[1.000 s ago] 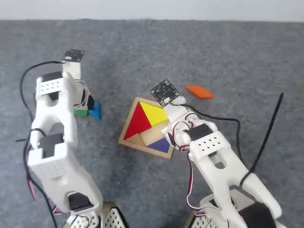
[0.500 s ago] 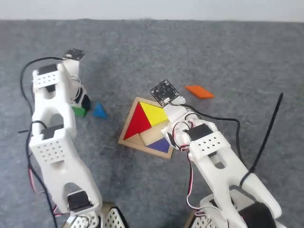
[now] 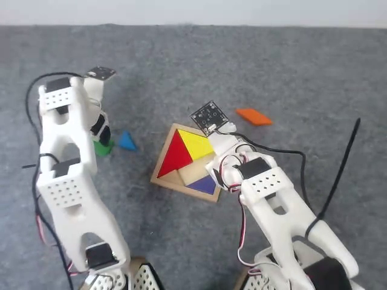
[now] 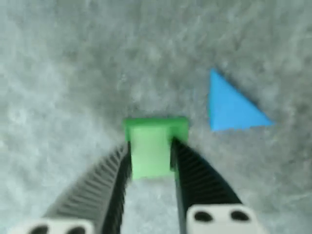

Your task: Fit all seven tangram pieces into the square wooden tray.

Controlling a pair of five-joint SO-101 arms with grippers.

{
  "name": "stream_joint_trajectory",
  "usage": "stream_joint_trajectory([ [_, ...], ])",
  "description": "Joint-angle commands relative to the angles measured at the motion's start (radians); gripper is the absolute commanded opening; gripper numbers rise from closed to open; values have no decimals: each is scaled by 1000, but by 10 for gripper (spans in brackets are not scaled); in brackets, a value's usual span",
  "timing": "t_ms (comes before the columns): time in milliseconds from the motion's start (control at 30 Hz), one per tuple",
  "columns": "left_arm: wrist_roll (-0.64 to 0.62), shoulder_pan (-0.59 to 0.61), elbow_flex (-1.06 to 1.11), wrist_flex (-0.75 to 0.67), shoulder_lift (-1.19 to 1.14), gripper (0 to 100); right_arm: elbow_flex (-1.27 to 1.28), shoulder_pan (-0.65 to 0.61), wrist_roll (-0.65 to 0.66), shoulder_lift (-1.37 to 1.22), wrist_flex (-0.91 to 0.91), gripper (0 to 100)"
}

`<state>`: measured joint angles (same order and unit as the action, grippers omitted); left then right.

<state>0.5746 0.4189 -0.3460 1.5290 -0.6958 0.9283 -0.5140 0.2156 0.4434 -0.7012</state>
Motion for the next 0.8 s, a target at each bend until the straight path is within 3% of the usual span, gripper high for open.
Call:
stream_joint_trajectory([
  [0, 12, 0, -18, 32, 3, 109, -3, 12, -9, 58, 16, 16],
  [133, 34, 0, -19, 63, 3, 118, -3, 12, -9, 58, 16, 16],
  [333, 130, 14, -24, 107, 3, 221, -3, 13, -9, 58, 13, 16],
  [767, 149, 25, -25, -41, -55, 226, -2, 13, -11, 58, 10, 16],
])
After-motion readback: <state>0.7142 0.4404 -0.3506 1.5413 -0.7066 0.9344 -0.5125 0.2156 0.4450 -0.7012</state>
